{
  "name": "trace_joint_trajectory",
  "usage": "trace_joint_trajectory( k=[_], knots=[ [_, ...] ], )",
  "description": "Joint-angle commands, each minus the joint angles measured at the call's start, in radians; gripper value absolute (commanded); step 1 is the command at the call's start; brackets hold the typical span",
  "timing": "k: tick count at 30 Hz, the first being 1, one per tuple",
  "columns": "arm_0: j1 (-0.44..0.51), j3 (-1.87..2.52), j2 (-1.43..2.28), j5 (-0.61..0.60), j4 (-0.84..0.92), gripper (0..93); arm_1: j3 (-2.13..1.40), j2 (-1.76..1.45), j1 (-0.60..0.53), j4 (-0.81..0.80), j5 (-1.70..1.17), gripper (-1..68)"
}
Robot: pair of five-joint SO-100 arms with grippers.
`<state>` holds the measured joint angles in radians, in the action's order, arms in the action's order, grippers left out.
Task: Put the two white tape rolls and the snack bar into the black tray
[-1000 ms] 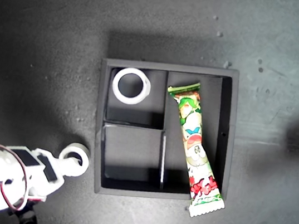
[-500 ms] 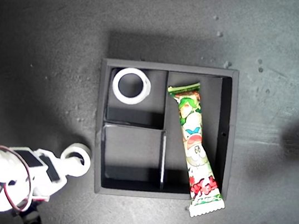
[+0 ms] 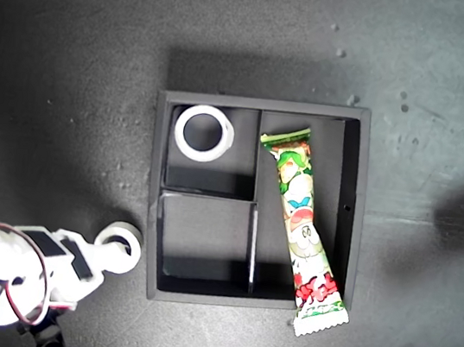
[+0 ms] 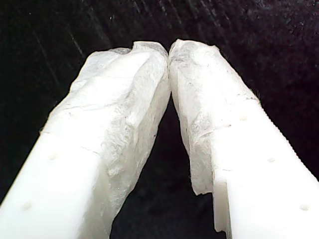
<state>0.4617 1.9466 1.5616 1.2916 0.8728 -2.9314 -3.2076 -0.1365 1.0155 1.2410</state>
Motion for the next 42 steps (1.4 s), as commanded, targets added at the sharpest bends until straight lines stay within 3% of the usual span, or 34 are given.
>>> trace_joint_trajectory(
  k=[1, 17, 42],
  knots=[
    [0.009, 0.003, 0.046, -0.008, 0.008, 14.9, 0.002, -0.006, 0.003, -0.015, -0.046, -0.6],
    [0.009, -0.040, 0.091, -0.017, 0.089, 14.1, -0.008, -0.006, -0.005, -0.025, -0.049, -0.6],
    [-0.041, -0.081, -0.143, -0.006, 0.107, 16.6, -0.035, -0.006, -0.025, -0.064, -0.061, -0.5]
  ],
)
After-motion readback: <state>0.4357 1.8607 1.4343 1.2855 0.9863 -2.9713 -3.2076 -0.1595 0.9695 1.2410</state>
